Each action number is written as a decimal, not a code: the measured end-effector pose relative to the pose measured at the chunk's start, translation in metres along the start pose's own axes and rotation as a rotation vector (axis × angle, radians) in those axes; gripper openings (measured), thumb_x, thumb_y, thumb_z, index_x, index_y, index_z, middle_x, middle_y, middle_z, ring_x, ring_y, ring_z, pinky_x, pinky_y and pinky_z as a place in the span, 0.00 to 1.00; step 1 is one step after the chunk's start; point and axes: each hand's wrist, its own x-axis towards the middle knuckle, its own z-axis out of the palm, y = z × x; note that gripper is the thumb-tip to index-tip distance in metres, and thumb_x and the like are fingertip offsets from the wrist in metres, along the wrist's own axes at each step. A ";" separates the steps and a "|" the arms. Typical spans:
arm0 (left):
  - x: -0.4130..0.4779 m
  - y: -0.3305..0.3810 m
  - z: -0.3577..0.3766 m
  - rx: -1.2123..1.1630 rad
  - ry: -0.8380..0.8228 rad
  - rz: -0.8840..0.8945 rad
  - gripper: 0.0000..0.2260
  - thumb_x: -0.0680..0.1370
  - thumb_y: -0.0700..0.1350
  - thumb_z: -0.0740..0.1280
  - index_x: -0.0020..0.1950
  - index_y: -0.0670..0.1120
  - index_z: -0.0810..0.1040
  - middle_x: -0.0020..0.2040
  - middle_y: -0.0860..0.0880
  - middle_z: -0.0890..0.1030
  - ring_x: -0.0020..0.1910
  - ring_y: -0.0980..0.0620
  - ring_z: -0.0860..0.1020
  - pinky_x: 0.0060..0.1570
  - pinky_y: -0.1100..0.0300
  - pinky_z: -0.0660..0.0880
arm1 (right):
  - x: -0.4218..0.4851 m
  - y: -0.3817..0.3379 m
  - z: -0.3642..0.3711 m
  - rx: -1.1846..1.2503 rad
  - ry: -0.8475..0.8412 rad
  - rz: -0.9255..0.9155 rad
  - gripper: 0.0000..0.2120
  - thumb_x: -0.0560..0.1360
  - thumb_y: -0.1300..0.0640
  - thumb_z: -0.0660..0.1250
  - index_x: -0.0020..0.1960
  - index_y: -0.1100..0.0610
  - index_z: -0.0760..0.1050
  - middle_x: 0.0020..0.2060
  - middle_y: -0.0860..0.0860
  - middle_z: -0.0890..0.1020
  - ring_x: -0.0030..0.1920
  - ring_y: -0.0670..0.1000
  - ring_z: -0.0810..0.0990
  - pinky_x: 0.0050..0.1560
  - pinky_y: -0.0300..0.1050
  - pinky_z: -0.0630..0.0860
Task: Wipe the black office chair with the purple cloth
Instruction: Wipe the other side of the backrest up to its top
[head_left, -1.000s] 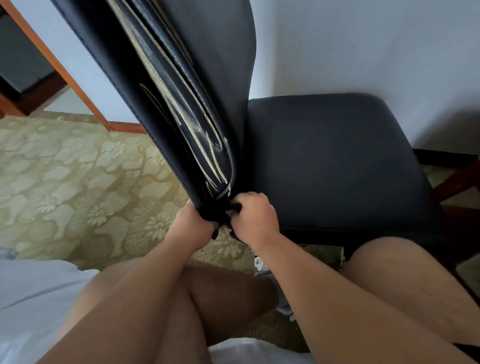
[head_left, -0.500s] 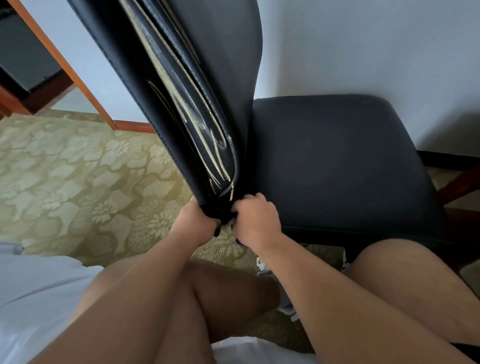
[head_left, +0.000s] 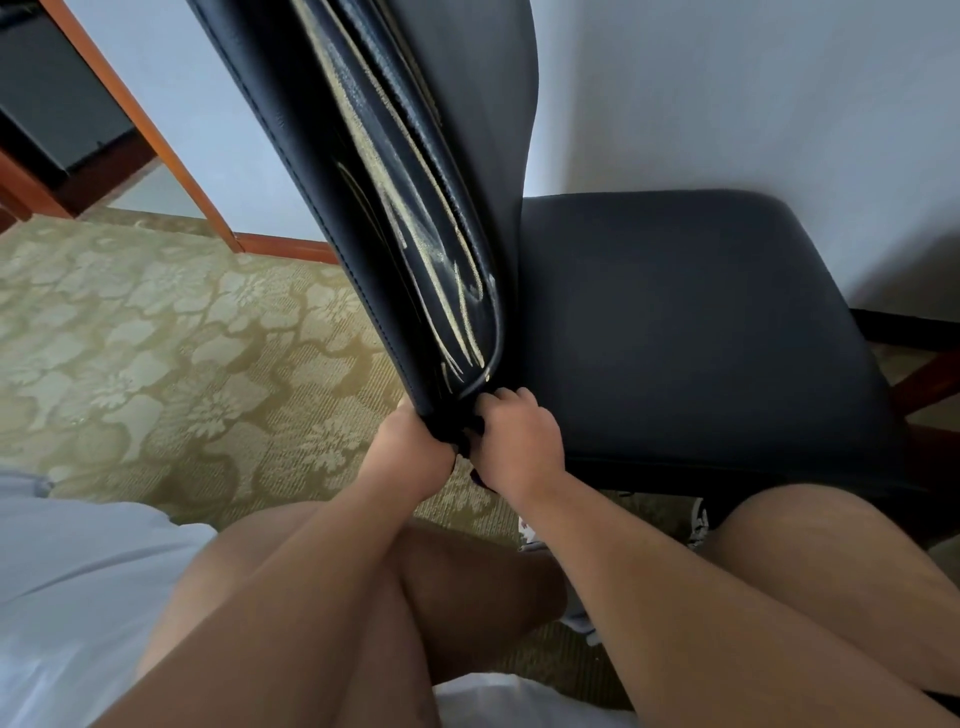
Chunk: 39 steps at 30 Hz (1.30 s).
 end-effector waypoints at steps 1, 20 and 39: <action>0.000 0.000 -0.001 0.009 0.000 0.002 0.10 0.74 0.40 0.69 0.54 0.44 0.81 0.44 0.50 0.82 0.39 0.52 0.78 0.31 0.61 0.69 | 0.002 -0.001 -0.002 -0.045 -0.036 -0.005 0.06 0.74 0.56 0.69 0.50 0.56 0.80 0.44 0.52 0.80 0.49 0.57 0.76 0.38 0.47 0.67; 0.004 0.000 -0.001 0.001 -0.002 0.001 0.16 0.74 0.38 0.67 0.61 0.42 0.76 0.41 0.52 0.77 0.37 0.54 0.75 0.32 0.61 0.69 | -0.001 -0.008 -0.018 0.707 -0.152 0.376 0.06 0.72 0.56 0.76 0.41 0.50 0.80 0.38 0.49 0.84 0.40 0.53 0.85 0.44 0.52 0.83; 0.005 -0.001 -0.007 0.066 -0.019 0.114 0.13 0.76 0.37 0.67 0.60 0.43 0.75 0.41 0.51 0.75 0.41 0.48 0.75 0.38 0.62 0.69 | -0.016 -0.015 -0.031 0.283 0.292 -0.256 0.06 0.72 0.58 0.74 0.47 0.59 0.83 0.43 0.50 0.84 0.45 0.55 0.78 0.46 0.50 0.78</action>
